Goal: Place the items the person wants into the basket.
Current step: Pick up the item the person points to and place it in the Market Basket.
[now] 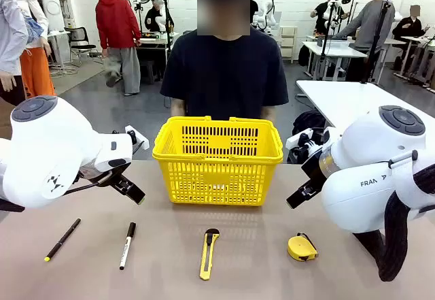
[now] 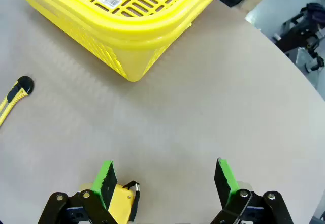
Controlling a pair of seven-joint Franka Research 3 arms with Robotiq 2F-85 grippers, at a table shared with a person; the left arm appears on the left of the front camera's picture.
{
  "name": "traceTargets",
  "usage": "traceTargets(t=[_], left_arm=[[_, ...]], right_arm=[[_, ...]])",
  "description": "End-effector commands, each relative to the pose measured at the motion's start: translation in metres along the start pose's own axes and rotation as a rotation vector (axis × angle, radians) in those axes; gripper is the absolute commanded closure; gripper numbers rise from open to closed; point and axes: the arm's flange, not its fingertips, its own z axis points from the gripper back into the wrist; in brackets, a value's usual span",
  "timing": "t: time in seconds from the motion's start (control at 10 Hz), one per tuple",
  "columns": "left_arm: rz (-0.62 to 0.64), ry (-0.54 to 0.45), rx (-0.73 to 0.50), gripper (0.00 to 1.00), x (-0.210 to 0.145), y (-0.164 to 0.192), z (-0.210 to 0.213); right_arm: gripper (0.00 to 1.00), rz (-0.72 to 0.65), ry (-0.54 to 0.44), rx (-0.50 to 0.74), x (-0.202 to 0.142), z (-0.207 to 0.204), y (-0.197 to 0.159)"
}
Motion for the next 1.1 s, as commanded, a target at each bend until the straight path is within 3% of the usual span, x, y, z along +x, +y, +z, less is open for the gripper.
traceTargets(t=[0.0,1.0], left_arm=[[0.0,0.0,0.0,0.0,0.0,-0.0001,0.0],[0.0,0.0,0.0,0.0,0.0,-0.0001,0.0]], right_arm=[[0.0,0.0,0.0,0.0,0.0,0.0,0.0],[0.0,0.0,0.0,0.0,0.0,0.0,0.0]])
